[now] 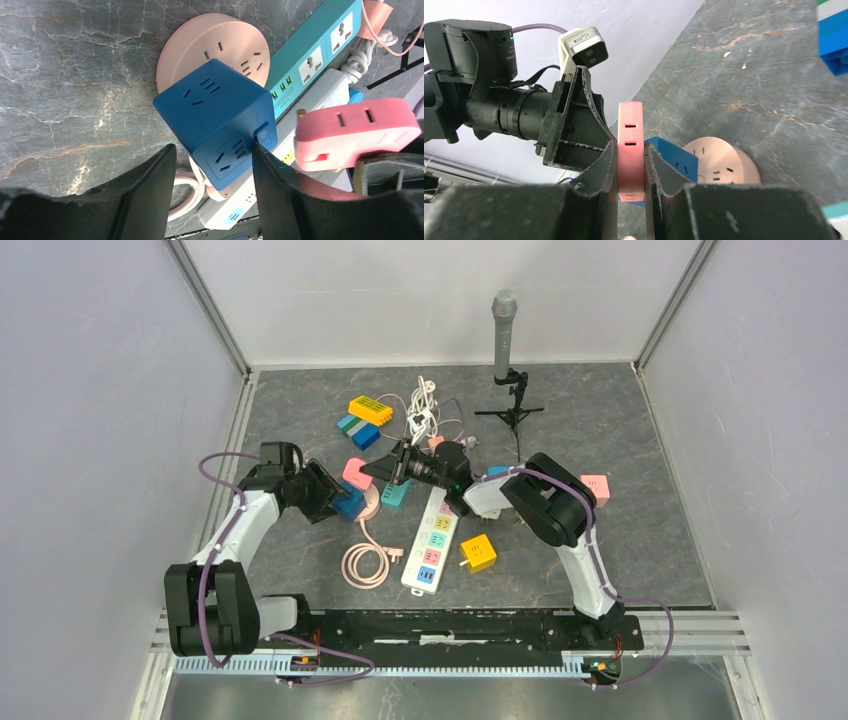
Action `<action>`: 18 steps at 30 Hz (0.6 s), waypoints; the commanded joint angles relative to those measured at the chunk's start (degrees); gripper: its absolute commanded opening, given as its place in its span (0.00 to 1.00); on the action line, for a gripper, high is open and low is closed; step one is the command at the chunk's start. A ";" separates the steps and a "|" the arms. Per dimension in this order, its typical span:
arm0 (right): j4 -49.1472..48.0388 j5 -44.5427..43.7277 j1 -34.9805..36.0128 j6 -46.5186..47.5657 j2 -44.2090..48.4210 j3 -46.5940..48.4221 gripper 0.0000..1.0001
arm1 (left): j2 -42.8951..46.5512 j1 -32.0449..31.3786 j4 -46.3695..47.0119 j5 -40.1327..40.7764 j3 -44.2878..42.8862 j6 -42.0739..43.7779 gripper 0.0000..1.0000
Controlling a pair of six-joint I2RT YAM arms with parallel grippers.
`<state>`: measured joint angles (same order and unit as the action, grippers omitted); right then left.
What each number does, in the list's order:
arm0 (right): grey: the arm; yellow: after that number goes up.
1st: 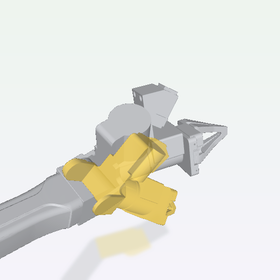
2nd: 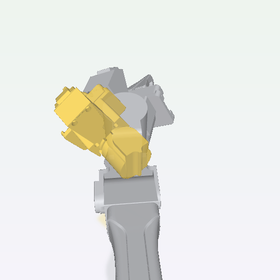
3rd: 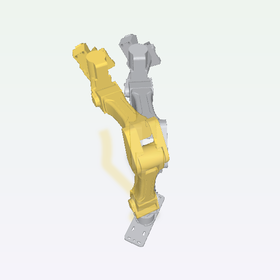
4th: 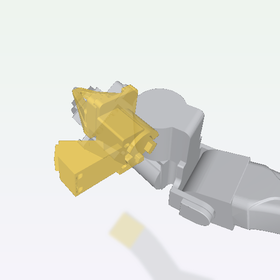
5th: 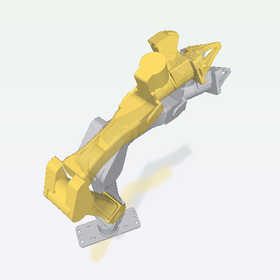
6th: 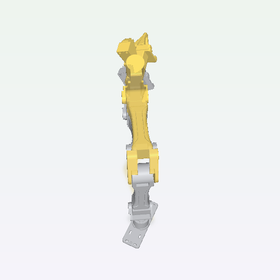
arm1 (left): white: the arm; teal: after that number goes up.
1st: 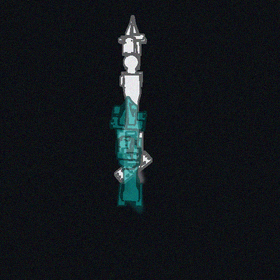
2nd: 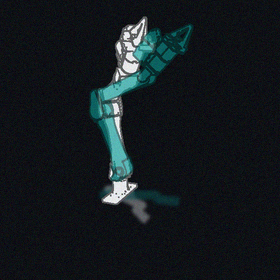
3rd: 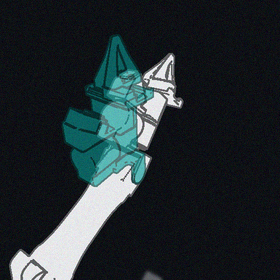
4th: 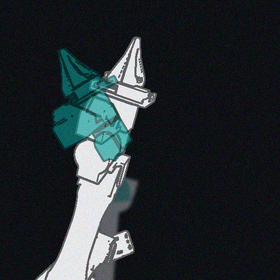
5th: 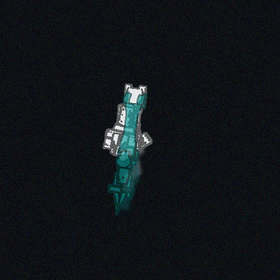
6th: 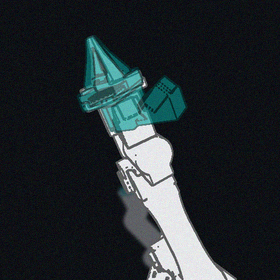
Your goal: Pull the plug off the socket
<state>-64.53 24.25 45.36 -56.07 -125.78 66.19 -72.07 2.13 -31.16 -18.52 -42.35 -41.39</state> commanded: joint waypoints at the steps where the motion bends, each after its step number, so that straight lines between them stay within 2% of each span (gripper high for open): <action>1: 2.18 -3.17 -1.98 5.91 8.72 -2.14 0.00 | -2.15 0.17 -4.70 9.48 1.33 1.96 0.62; 6: 11.52 -8.36 -2.63 14.07 14.19 -4.11 0.00 | -0.93 0.22 -5.07 6.07 -2.87 3.12 0.66; 10: 19.95 -12.01 -2.63 16.63 14.57 -2.77 0.00 | -0.59 0.24 -6.78 3.83 -7.82 4.07 0.71; 15: 21.29 -9.98 -2.58 14.40 10.30 0.87 0.05 | 0.38 0.18 -8.44 1.65 -12.08 4.61 0.77; 18: 20.65 -9.11 -2.18 13.59 7.47 3.29 0.14 | 1.38 0.24 -8.48 0.82 -12.75 4.88 0.81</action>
<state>-44.49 14.61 42.61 -42.54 -115.39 65.12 -72.62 2.17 -38.33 -16.62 -52.42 -38.68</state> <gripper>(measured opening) 0.221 0.788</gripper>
